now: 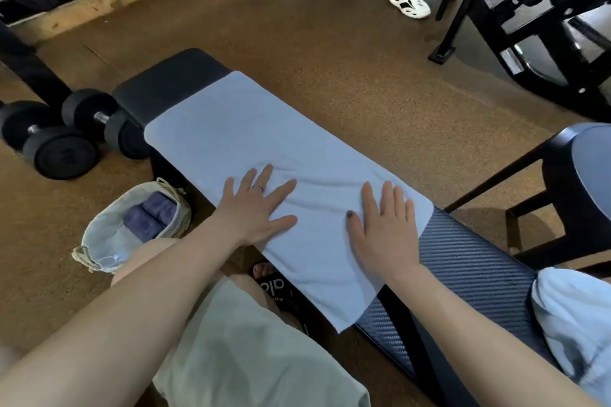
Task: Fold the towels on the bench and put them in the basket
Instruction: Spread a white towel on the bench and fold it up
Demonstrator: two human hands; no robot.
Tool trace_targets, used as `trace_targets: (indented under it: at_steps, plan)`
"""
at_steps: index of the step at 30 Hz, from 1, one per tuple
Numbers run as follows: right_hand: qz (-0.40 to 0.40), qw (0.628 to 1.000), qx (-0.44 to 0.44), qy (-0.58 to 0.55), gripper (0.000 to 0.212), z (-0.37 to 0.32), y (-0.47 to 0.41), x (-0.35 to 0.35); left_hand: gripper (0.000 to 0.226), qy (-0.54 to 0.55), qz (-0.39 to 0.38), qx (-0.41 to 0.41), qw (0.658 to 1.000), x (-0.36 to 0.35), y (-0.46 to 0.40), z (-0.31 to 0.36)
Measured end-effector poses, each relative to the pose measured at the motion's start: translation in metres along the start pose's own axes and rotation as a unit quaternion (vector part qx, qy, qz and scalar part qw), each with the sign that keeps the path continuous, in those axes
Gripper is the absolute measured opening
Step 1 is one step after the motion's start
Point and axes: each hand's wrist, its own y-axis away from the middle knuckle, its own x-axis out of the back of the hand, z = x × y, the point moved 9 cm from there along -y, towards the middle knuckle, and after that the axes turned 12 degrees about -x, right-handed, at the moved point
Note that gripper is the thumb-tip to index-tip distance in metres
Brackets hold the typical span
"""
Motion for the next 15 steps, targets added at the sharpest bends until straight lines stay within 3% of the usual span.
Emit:
trace_targets:
  at_steps: [3,6,10,15]
  plan:
    - [0.02,0.998,0.048,-0.02,0.07,-0.045,0.001,0.005,0.07,-0.027,0.075,-0.034,0.996,0.019,-0.012,0.011]
    - [-0.003,0.998,0.06,-0.023,0.068,-0.07,-0.003,-0.007,0.071,-0.032,0.057,-0.039,0.997,0.011,-0.022,0.013]
    - [-0.003,1.0,0.007,-0.021,0.067,-0.042,-0.003,-0.015,0.079,-0.043,0.007,-0.032,0.999,-0.002,-0.025,-0.002]
    - [0.038,0.998,-0.009,-0.046,0.068,-0.031,-0.027,0.01,0.068,-0.024,0.094,-0.087,0.991,0.027,-0.041,0.023]
